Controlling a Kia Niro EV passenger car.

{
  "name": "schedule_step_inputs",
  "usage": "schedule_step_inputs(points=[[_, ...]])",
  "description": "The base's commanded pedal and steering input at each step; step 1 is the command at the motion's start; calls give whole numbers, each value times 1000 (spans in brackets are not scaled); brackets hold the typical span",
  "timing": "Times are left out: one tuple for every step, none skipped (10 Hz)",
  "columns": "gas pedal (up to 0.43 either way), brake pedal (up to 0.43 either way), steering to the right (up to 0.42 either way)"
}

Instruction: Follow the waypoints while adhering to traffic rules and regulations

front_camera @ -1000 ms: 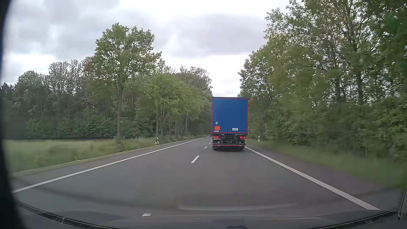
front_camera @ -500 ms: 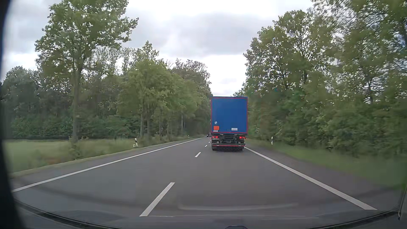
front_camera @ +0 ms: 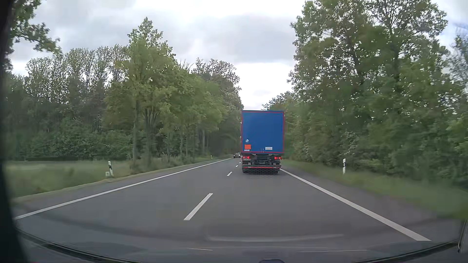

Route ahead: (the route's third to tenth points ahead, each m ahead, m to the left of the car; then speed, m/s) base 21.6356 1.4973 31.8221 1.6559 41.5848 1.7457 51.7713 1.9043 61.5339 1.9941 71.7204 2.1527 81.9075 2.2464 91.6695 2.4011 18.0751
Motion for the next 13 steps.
schedule_step_inputs(points=[[39, 0, 0], [39, 0, 0], [39, 0, -1], [39, 0, -2], [39, 0, -2], [39, 0, -1], [39, 0, 0], [39, 0, 0], [39, 0, 0], [47, 0, 0], [47, 0, 1], [59, 0, 0], [79, 0, 0]])
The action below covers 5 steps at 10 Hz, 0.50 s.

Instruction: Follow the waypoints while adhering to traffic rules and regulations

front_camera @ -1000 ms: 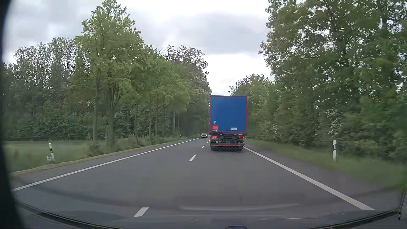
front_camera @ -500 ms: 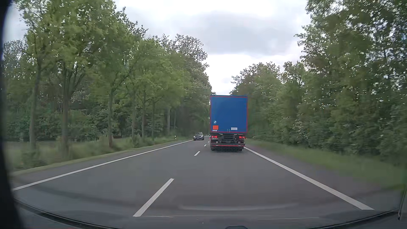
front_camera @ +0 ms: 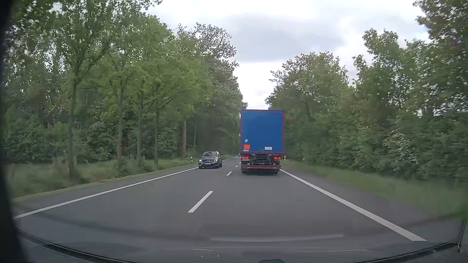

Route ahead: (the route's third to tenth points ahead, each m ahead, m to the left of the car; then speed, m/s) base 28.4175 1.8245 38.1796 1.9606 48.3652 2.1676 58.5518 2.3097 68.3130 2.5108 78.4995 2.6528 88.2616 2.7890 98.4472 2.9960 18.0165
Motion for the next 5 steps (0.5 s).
schedule_step_inputs(points=[[87, 0, 0], [118, 0, -2], [130, 0, -2], [150, 0, -2], [169, 0, -2]])
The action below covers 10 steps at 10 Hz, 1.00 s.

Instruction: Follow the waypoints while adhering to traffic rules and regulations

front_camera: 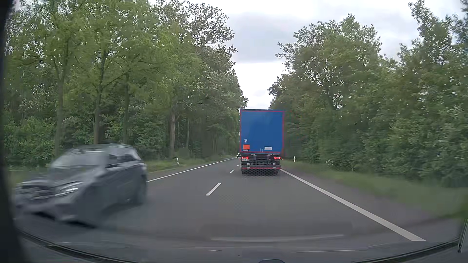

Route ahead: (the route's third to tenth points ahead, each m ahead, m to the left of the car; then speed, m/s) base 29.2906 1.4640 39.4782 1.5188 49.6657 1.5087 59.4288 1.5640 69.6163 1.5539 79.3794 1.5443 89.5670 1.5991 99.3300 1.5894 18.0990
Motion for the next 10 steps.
schedule_step_inputs(points=[[189, 0, -2], [209, 0, -2], [220, 0, -1], [220, 0, 0], [220, 0, 0], [228, 0, 0], [248, 0, 0], [280, 0, 0], [299, 0, 0], [339, 0, 0]])
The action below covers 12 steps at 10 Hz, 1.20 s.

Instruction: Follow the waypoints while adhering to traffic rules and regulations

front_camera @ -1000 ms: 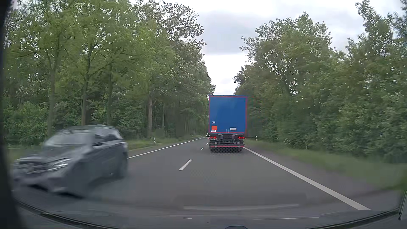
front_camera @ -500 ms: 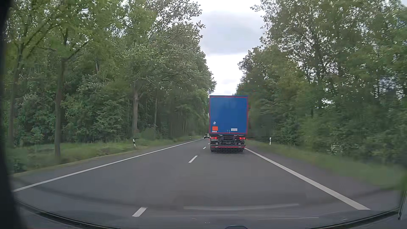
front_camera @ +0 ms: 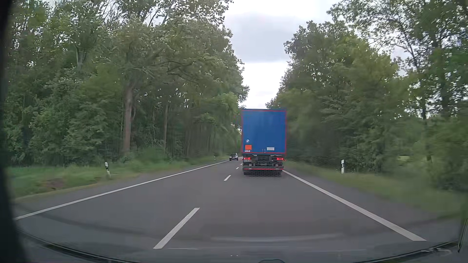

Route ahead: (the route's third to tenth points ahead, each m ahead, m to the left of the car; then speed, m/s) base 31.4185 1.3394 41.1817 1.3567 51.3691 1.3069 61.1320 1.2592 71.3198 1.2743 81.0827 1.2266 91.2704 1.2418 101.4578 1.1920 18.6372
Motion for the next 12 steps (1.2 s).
schedule_step_inputs(points=[[350, 0, 0], [358, 0, 0], [370, 0, 0], [378, 0, 0], [390, 0, 0], [390, 0, 0], [398, 0, 0], [398, 0, 0], [398, 0, 0], [398, 0, 0], [398, 0, 0], [398, 0, 0]])
